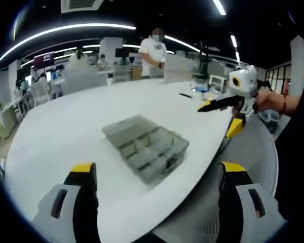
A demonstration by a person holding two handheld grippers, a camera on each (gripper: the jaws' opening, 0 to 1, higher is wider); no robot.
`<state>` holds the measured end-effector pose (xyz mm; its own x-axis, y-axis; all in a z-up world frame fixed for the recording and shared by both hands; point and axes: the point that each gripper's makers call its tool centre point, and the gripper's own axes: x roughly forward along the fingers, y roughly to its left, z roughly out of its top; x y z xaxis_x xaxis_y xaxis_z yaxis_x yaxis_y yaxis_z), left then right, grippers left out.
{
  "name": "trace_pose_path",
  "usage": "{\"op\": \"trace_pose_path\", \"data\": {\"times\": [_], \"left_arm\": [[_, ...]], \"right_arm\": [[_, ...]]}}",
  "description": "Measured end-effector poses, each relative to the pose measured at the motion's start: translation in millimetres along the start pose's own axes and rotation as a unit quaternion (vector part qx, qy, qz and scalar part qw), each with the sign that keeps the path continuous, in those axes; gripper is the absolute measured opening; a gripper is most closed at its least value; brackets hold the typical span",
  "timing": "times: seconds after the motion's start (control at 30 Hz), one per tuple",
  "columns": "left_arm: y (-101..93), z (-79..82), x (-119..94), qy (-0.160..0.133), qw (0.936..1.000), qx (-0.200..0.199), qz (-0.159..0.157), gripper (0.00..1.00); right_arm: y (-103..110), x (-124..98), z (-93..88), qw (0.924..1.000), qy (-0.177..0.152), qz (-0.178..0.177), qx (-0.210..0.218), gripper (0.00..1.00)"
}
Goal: Insert the divider into the dual guide fixture by aligning both edges with the guide slots and pushing it downward to the bottom, including one-sided entry, uneven engagement, binding, and posture correction.
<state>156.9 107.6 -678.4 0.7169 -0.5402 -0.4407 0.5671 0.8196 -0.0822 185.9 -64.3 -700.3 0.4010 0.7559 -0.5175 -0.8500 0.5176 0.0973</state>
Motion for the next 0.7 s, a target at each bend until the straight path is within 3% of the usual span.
{"op": "trace_pose_path", "data": {"times": [0.13,0.7], "left_arm": [[3.3,-1.4,0.1,0.002,1.0,0.0,0.004,0.99],[6.9,-6.5,-0.6,0.014,0.9999,0.009,0.003,0.98]], "right_arm": [[2.4,4.3,-2.9,0.9999,0.001,0.007,0.014,0.93],[4.0,7.1,1.3,1.0,0.001,0.007,0.007,0.92]]}}
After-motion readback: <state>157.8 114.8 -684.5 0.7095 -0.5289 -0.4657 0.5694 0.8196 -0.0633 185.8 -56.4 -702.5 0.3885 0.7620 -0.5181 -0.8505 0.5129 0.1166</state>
